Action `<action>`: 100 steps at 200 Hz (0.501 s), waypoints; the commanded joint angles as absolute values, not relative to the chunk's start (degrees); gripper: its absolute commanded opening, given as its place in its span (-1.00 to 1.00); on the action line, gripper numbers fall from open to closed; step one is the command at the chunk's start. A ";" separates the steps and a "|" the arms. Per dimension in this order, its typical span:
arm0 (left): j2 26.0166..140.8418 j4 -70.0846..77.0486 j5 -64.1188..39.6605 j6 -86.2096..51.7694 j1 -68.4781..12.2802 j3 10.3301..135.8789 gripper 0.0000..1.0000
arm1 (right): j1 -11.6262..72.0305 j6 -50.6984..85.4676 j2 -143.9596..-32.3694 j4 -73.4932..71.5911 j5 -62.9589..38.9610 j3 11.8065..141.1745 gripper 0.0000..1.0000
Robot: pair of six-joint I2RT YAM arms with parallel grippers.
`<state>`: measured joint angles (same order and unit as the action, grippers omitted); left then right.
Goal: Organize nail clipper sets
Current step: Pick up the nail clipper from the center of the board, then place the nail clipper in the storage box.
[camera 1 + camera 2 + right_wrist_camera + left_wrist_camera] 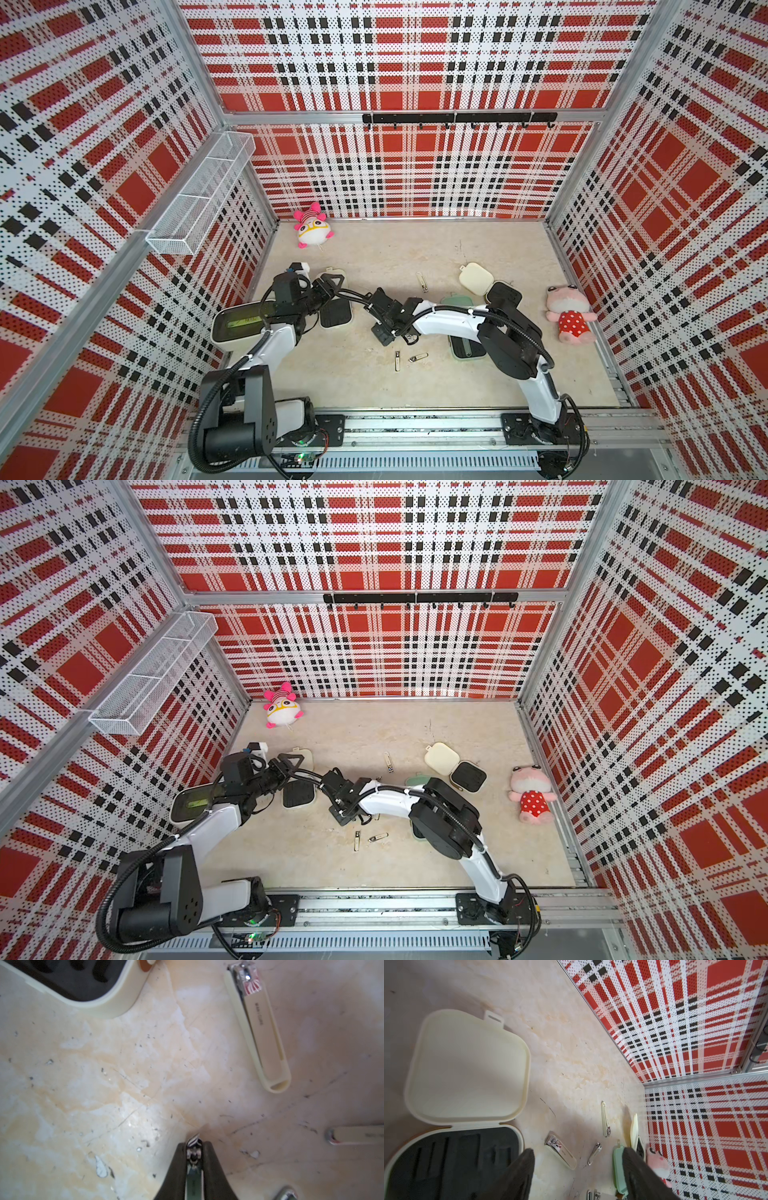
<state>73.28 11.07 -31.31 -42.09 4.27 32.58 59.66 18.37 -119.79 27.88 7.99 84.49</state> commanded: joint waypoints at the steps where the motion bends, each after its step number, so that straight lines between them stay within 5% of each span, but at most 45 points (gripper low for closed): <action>1: 75.17 11.20 -29.17 -41.31 0.43 35.49 0.42 | 58.73 21.68 -112.03 25.22 11.22 80.11 -0.73; 100: 92.04 18.65 -28.59 -44.73 -29.02 50.16 0.40 | 47.21 36.91 -81.05 23.06 20.04 45.93 -0.74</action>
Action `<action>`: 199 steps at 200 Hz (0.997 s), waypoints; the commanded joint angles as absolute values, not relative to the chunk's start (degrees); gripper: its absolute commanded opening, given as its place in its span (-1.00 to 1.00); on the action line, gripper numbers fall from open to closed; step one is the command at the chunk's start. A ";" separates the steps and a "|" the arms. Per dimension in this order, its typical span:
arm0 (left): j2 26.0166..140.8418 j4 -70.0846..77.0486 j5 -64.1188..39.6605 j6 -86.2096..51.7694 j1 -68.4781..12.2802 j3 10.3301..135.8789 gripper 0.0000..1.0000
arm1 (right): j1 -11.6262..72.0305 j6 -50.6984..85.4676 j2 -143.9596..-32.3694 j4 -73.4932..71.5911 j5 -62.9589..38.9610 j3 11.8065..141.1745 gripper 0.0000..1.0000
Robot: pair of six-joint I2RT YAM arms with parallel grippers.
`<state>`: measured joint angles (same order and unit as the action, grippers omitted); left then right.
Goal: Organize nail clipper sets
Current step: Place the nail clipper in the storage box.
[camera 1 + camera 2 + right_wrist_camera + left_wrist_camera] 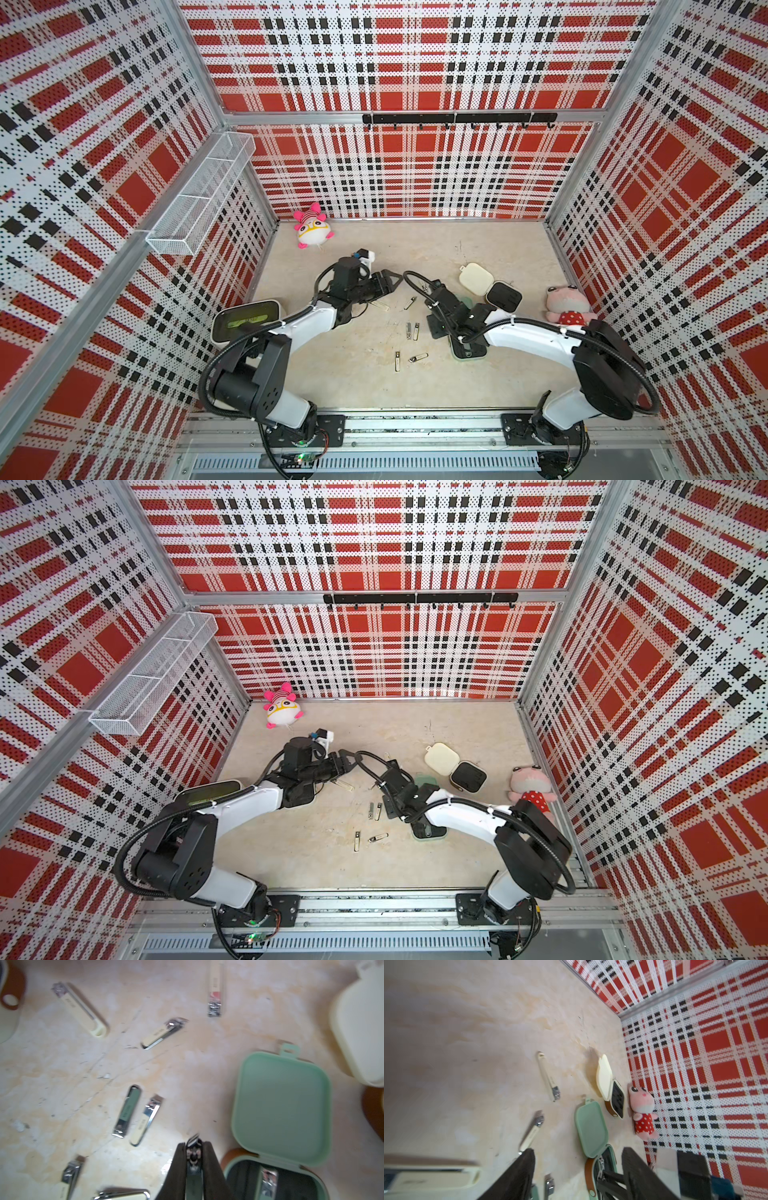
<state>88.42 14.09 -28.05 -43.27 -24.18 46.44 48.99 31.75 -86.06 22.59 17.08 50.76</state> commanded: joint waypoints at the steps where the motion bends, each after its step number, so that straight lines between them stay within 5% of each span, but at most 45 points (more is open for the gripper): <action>1: 92.25 18.77 -28.62 -44.82 -29.23 50.35 0.40 | 47.12 37.00 -80.82 23.09 19.99 45.68 -0.74; 81: 107.66 23.66 -31.42 -47.63 -41.66 64.41 0.35 | 44.43 43.05 -74.36 25.14 23.02 37.94 -0.70; 199: 116.50 27.33 -31.29 -49.66 -43.16 66.49 0.30 | 42.38 43.90 -75.52 23.91 22.79 34.81 -0.68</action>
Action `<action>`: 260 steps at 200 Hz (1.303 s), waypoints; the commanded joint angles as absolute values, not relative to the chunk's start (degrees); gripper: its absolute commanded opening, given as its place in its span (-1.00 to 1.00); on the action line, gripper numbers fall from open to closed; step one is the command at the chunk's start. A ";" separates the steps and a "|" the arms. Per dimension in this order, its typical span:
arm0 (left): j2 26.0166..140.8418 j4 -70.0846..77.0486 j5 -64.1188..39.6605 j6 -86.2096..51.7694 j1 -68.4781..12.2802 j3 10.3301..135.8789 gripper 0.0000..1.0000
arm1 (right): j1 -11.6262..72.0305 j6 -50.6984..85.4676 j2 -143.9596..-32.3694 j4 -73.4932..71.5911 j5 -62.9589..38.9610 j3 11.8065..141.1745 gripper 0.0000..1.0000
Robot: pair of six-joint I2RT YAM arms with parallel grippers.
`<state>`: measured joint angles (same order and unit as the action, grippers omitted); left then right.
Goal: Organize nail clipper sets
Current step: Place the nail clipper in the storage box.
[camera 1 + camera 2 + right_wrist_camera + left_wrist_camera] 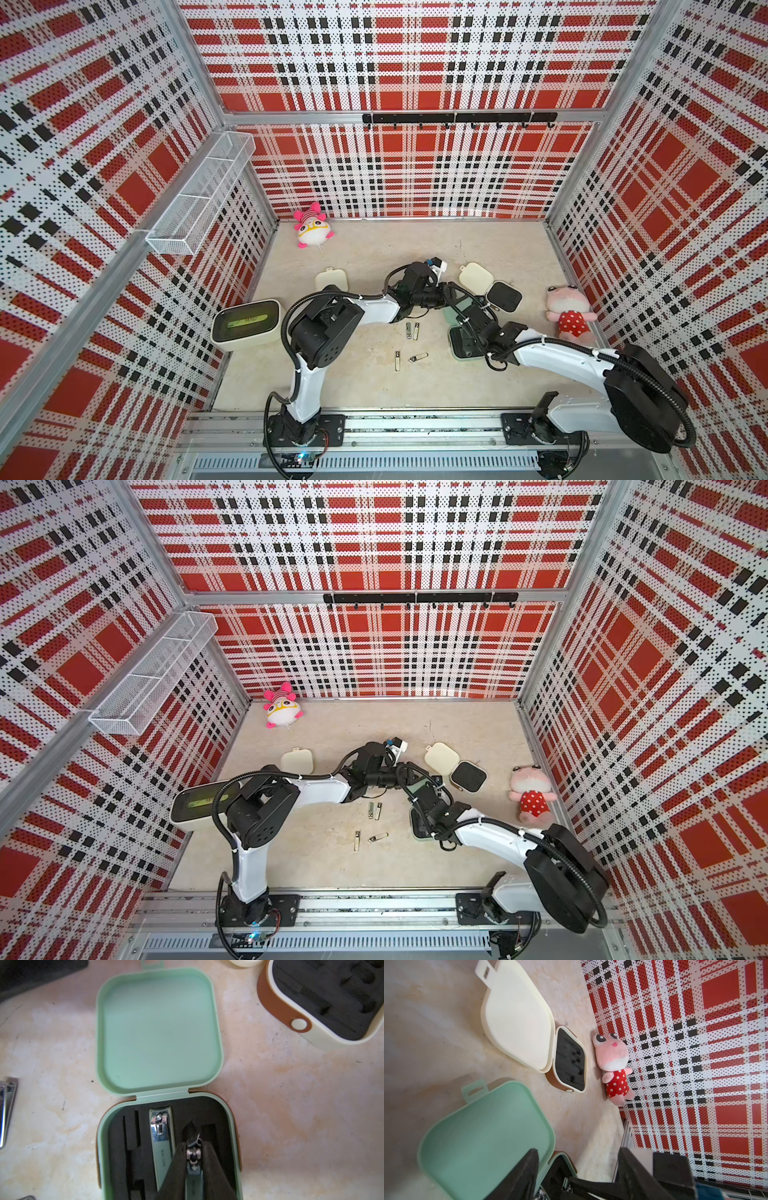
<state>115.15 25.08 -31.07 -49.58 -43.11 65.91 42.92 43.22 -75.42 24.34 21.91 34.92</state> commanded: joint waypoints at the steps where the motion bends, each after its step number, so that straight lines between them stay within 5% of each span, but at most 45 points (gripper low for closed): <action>1: 116.52 27.37 -31.25 -49.66 -43.16 66.51 0.30 | 42.37 43.83 -75.51 23.91 22.73 34.81 -0.68; 260: 118.25 28.87 -31.27 -50.27 -41.50 64.09 0.28 | 41.13 41.22 -80.95 20.31 18.44 34.18 -0.63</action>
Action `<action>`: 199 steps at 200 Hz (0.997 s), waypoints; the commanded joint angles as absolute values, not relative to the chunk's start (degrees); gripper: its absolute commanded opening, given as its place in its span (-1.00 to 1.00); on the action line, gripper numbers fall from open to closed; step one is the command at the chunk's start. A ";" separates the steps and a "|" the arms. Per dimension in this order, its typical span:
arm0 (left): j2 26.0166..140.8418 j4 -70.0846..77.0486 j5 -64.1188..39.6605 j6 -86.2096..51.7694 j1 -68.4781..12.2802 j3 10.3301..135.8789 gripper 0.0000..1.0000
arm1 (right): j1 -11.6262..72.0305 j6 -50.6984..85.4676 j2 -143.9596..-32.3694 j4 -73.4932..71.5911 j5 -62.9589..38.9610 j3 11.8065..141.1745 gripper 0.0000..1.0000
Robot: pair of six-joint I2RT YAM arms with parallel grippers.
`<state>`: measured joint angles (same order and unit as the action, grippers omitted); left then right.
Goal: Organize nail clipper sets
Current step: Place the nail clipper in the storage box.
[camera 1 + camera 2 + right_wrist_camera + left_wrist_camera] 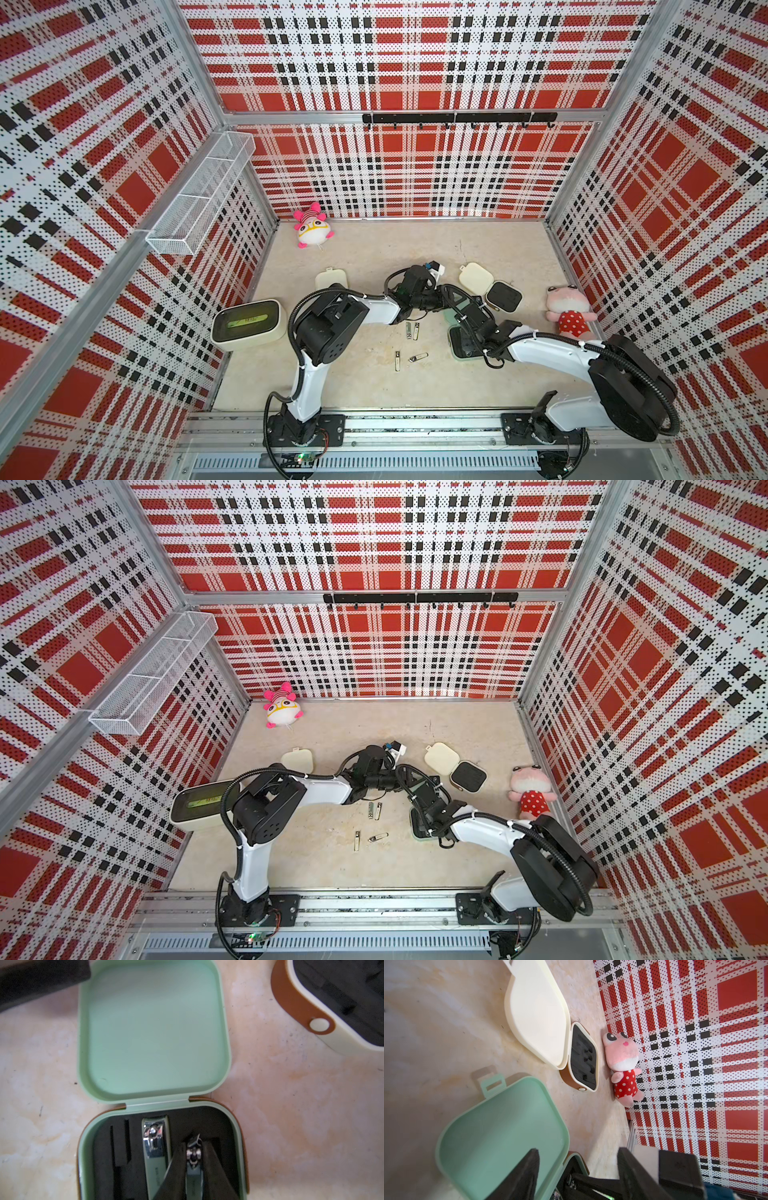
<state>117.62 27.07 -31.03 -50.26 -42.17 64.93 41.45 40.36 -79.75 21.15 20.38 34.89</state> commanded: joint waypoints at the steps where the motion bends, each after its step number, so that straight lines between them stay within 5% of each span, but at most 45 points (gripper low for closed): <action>1: 118.27 28.89 -31.28 -50.27 -41.49 64.08 0.28 | 41.13 41.22 -80.95 20.31 18.36 34.14 -0.62; 199: 116.91 29.95 -31.99 -50.32 -39.09 61.70 0.27 | 42.82 42.26 -82.94 20.60 16.80 37.40 -0.52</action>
<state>117.62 28.75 -31.11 -50.78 -39.18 62.57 42.26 41.52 -82.78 19.16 16.99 36.49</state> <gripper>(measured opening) 0.639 0.230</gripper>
